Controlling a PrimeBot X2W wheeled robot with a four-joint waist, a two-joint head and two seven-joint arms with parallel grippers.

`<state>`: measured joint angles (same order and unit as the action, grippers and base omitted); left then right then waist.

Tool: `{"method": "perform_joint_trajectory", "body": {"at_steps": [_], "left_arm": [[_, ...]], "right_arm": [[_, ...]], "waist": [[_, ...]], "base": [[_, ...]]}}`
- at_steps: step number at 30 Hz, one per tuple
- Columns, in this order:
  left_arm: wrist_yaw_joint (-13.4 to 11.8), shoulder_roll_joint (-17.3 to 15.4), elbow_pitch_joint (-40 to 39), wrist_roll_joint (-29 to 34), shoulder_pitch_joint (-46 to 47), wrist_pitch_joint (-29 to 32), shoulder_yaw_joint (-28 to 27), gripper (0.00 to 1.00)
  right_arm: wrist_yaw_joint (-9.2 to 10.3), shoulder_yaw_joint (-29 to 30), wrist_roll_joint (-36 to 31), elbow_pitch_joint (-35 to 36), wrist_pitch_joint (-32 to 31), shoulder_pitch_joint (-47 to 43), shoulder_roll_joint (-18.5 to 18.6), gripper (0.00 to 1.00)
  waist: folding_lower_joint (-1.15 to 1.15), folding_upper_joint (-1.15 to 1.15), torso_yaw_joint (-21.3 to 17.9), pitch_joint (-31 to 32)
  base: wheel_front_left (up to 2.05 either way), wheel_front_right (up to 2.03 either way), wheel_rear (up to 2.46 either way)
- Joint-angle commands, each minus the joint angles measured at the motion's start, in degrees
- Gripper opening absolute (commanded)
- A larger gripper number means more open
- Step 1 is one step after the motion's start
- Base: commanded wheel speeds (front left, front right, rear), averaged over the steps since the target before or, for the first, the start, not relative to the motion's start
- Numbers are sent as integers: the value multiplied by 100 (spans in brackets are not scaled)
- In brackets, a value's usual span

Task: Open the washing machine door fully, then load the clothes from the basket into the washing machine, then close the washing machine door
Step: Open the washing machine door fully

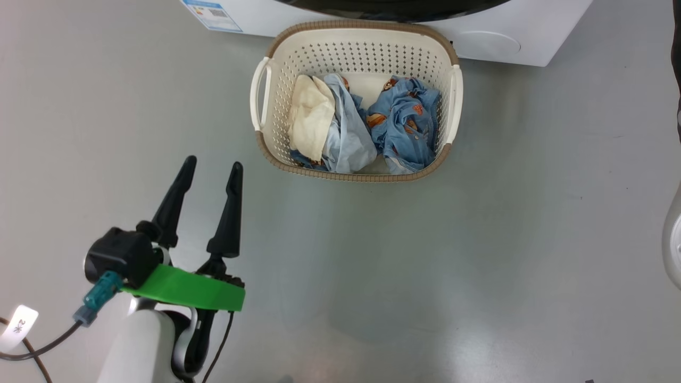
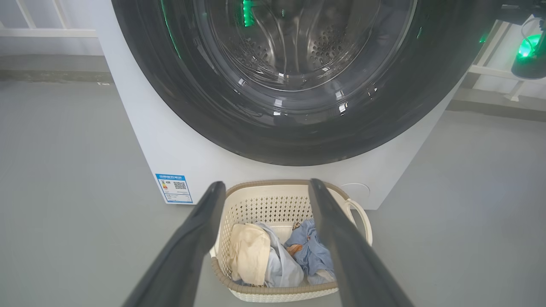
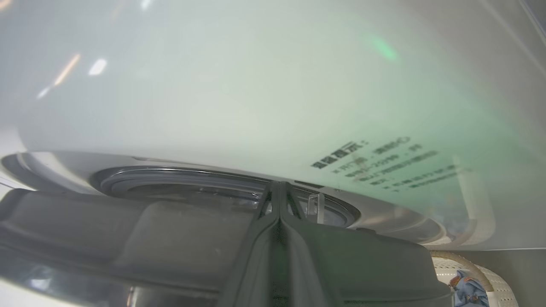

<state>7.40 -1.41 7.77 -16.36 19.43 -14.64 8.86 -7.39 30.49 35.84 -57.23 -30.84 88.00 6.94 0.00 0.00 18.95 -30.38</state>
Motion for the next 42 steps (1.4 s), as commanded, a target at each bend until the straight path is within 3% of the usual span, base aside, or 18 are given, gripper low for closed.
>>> {"method": "perform_joint_trajectory", "body": {"at_steps": [1, 13, 29, 42], "left_arm": [[9, -148, -131, -66, 102, -36, -170, 100], [9, -147, -163, -40, 139, -36, -221, 100], [9, -147, -185, 105, 10, -36, -274, 100], [9, -210, -227, 113, -154, -36, -204, 100]], "right_arm": [[-10, -42, 8, 96, -149, 189, -244, 0], [-10, -89, 396, 514, -1256, -212, -313, 0], [-10, -323, 1120, 1678, -3308, -1390, -401, 0], [-10, -1220, 2422, 2222, -4166, -2461, -405, 0]], "waist": [[0, 0, 0, -5], [0, 0, -103, 85], [0, 0, -236, 447], [0, 0, -300, 929]], "base": [[0, 0, 0], [0, 0, 0], [0, 0, 0], [0, 0, 0]]}}
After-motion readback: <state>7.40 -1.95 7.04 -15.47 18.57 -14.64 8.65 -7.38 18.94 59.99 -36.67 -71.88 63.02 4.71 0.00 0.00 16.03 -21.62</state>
